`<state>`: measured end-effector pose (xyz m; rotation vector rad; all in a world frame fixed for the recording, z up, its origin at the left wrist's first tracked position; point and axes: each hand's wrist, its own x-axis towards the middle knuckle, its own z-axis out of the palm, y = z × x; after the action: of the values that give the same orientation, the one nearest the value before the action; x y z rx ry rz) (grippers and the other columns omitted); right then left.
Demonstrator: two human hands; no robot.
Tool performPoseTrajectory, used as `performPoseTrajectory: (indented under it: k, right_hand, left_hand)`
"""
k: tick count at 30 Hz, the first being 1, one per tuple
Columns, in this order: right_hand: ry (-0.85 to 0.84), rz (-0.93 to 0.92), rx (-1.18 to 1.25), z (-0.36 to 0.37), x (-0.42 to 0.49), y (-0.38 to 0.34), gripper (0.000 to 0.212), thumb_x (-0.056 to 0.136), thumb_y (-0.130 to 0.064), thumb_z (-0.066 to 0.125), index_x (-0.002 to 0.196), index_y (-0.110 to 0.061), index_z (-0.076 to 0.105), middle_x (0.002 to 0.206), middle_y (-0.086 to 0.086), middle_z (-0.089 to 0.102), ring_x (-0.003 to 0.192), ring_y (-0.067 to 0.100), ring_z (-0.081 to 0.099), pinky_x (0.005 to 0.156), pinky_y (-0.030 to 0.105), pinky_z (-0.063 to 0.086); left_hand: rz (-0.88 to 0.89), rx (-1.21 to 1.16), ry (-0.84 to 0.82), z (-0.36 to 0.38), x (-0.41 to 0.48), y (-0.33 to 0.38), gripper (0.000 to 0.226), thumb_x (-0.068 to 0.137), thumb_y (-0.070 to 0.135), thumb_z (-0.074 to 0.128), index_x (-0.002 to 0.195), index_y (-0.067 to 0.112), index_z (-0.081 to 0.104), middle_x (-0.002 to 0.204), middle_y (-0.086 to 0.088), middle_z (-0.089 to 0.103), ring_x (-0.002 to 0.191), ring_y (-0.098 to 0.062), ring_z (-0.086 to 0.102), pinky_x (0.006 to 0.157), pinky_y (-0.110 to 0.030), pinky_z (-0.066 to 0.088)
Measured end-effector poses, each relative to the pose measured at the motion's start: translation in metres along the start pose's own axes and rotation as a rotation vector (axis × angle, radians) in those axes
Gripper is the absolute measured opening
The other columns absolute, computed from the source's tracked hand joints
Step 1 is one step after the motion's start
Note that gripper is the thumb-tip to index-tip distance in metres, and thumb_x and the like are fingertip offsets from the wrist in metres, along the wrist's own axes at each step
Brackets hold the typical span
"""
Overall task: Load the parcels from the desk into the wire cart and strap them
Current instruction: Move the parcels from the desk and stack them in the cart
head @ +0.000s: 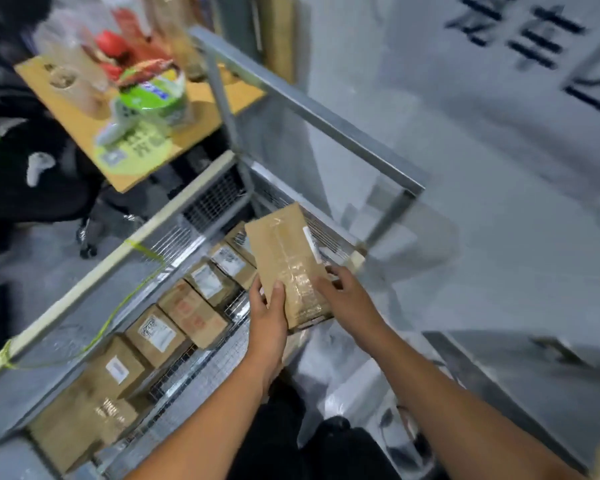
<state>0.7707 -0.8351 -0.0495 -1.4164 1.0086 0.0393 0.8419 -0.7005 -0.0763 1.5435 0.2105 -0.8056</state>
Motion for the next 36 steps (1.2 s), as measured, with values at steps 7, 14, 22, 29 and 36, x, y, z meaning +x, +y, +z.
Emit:
performPoseTrajectory:
  k: [7, 14, 22, 29, 36]
  right_hand:
    - [-0.232, 0.216, -0.195, 0.077, 0.146, 0.010, 0.045, 0.102, -0.052, 0.054, 0.144, -0.040, 0.042, 0.120, -0.017, 0.058, 0.103, 0.005, 0.060, 0.083, 0.032, 0.053]
    - [-0.203, 0.241, -0.280, 0.117, 0.341, 0.094, 0.056, 0.099, -0.056, 0.061, 0.149, -0.033, 0.049, 0.137, -0.012, 0.056, 0.118, 0.006, 0.056, 0.094, 0.021, 0.041]
    - [-0.108, 0.441, -0.002, 0.140, 0.497, 0.205, 0.068, 0.099, -0.055, 0.061, 0.155, -0.020, 0.043, 0.156, 0.003, 0.046, 0.114, 0.015, 0.057, 0.112, 0.043, 0.049]
    - [0.013, 0.526, 0.178, 0.163, 0.539, 0.236, 0.048, 0.097, -0.054, 0.063, 0.129, -0.018, 0.058, 0.128, 0.012, 0.065, 0.119, 0.027, 0.062, 0.103, 0.046, 0.053]
    - [0.194, 0.485, 0.127, 0.164, 0.549, 0.254, 0.065, 0.092, -0.062, 0.066, 0.136, -0.016, 0.057, 0.125, 0.003, 0.066, 0.101, 0.016, 0.063, 0.080, 0.036, 0.050]
  left_hand:
    - [-0.106, -0.014, 0.162, -0.040, 0.125, -0.020, 0.053, 0.106, 0.044, 0.051, 0.154, 0.032, 0.032, 0.137, 0.003, 0.061, 0.108, -0.013, 0.065, 0.085, -0.032, 0.052]
    - [-0.075, 0.116, 0.187, -0.032, 0.313, -0.114, 0.061, 0.107, 0.038, 0.051, 0.160, 0.022, 0.025, 0.133, 0.022, 0.047, 0.107, 0.021, 0.051, 0.088, 0.002, 0.036]
    - [-0.207, 0.248, 0.266, -0.018, 0.491, -0.218, 0.044, 0.109, 0.045, 0.043, 0.125, 0.005, 0.052, 0.124, -0.011, 0.055, 0.116, -0.028, 0.054, 0.097, -0.031, 0.040]
    - [-0.340, 0.226, 0.244, -0.012, 0.531, -0.236, 0.048, 0.102, 0.036, 0.054, 0.064, 0.009, 0.062, 0.063, -0.004, 0.058, 0.063, -0.025, 0.052, 0.056, -0.032, 0.035]
    - [-0.202, 0.398, 0.264, -0.017, 0.530, -0.233, 0.054, 0.098, 0.051, 0.051, 0.147, 0.028, 0.045, 0.122, -0.005, 0.065, 0.087, -0.027, 0.066, 0.080, -0.037, 0.055]
